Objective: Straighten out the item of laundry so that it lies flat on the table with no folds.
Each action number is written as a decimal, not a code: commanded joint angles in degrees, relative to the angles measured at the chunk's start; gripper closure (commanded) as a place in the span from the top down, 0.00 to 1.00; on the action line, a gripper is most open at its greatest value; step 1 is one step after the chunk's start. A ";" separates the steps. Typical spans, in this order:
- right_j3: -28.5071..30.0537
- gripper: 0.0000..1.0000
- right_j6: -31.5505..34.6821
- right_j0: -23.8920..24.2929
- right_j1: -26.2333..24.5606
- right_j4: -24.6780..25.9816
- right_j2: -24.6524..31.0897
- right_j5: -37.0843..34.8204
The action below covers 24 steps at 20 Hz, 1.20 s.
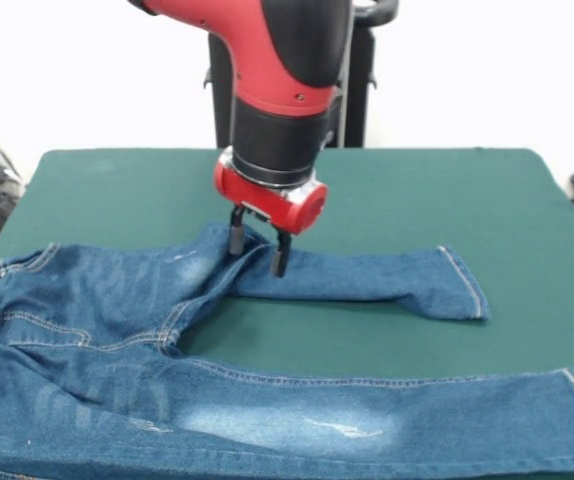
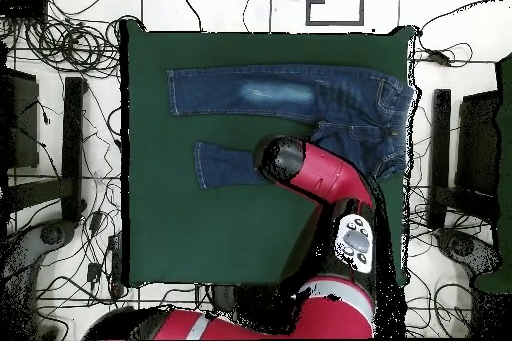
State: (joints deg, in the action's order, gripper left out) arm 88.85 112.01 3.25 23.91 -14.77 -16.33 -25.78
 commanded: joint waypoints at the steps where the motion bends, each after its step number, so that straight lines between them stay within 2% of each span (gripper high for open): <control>1: 0.77 1.00 17.68 -4.10 -1.98 -4.26 0.93 2.38; 5: -1.45 1.00 17.40 -4.79 -3.33 -4.92 -0.98 0.68; 7: -3.17 1.00 17.45 -5.23 -4.62 -5.10 -2.67 -3.30; 12: -2.76 1.00 14.76 -4.45 -5.21 -4.21 -3.33 -2.59; 15: -3.77 1.00 15.28 -5.19 -6.04 -4.16 -4.82 -4.37; 24: -3.67 1.00 16.22 -6.44 -6.83 -5.23 -6.39 -3.97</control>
State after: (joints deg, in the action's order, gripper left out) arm 86.48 112.01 -0.83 18.51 -16.68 -23.94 -25.78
